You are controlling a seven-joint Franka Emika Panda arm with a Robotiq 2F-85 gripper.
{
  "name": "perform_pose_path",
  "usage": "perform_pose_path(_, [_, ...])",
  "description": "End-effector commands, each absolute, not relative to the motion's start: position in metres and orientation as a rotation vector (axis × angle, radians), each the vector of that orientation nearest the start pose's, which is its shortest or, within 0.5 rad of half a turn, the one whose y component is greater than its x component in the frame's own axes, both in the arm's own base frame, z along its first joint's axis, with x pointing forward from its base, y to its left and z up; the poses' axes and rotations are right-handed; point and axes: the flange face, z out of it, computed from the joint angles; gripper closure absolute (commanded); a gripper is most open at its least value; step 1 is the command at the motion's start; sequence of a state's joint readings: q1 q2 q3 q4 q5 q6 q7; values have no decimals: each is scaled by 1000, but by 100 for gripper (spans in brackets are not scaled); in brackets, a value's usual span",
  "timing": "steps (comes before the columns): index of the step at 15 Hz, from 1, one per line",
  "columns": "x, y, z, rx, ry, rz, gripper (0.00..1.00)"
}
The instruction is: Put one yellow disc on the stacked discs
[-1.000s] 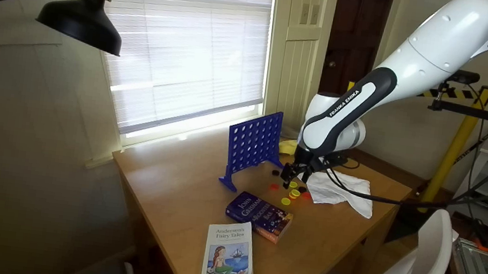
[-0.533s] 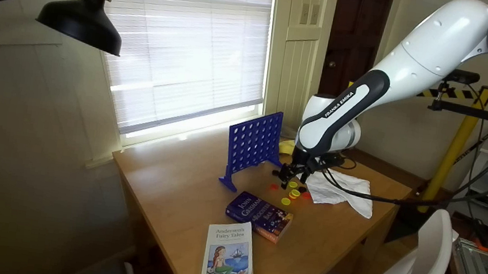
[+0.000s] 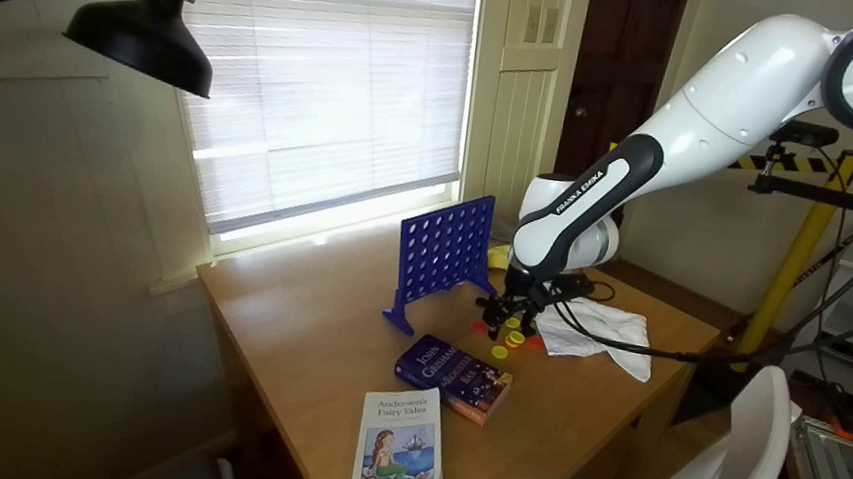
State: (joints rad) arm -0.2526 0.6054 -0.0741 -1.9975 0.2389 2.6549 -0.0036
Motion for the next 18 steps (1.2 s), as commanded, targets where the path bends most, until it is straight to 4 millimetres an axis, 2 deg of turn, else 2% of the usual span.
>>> perform_pose_path(1, [576,-201,156,-2954,801,-53,5])
perform_pose_path(2, [574,-201,156,-2952,803,-41,8])
perform_pose_path(3, [574,-201,155,-2949,801,-35,7])
perform_pose_path(8, [575,-199,152,-2926,798,-35,20])
perform_pose_path(18, [577,-189,156,-2897,776,-70,30])
